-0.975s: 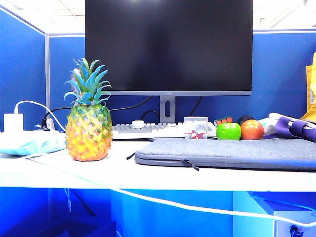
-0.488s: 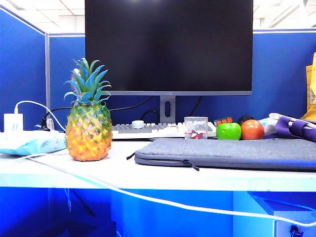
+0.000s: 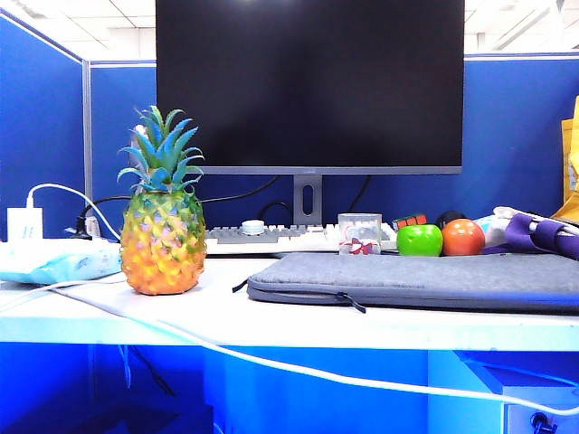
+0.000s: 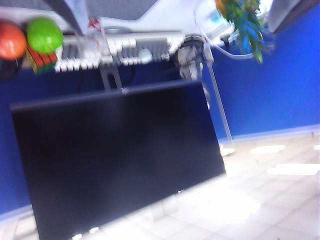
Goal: Pick up the pineapple and place it above the gray bag.
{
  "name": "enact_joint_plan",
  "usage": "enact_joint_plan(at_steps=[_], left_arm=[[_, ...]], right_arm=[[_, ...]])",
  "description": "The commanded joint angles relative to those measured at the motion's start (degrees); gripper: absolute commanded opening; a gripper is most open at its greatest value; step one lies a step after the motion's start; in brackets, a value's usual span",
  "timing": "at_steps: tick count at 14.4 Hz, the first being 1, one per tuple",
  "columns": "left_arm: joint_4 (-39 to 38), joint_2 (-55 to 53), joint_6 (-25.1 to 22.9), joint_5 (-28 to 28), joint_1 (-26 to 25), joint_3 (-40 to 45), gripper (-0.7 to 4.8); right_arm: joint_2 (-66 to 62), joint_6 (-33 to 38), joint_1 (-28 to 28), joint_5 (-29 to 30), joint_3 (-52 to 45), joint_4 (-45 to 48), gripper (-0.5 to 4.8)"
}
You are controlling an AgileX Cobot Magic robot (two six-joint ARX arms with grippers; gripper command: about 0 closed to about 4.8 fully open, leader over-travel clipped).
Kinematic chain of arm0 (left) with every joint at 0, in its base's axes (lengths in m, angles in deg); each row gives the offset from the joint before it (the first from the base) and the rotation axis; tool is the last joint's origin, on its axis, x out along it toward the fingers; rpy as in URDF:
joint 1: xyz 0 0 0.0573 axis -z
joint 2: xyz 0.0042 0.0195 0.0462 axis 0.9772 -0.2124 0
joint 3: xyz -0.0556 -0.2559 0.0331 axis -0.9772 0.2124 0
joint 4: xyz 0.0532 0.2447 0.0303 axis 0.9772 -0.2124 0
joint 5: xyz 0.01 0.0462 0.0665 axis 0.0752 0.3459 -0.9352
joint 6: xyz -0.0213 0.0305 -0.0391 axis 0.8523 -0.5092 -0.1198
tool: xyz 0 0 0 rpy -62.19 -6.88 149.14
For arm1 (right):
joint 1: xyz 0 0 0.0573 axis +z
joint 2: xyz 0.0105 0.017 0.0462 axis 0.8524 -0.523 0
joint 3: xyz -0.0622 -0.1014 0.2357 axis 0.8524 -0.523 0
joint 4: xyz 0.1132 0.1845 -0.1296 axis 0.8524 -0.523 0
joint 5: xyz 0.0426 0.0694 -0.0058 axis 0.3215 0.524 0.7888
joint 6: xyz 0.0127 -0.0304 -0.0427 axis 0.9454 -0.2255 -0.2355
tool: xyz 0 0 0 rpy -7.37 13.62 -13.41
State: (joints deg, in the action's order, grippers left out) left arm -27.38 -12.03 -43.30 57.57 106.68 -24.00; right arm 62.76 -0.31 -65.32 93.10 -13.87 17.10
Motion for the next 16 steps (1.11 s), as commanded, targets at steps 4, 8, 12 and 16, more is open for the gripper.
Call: enact_joint_plan(at_steps=[4,8,12,16], left_arm=[[-6.3,-41.7,-1.9,10.7,-1.2,-26.3,4.79],[-8.0,-55.2,-1.4,17.7,-11.4,-34.2,4.79],[-1.9,-61.4,3.4,27.4,-12.2,-35.0,4.79],[5.5,-71.0,3.9,28.3,-12.2,-35.0,4.79]], right_arm=[[-23.6,-3.2,-0.1,12.9,23.5,-4.9,4.79],[-40.5,-3.0,0.0,23.5,36.5,-3.8,4.79],[-43.9,-3.1,0.0,23.4,36.9,0.6,4.79],[-46.5,-3.0,0.0,24.6,36.9,1.9,4.79]])
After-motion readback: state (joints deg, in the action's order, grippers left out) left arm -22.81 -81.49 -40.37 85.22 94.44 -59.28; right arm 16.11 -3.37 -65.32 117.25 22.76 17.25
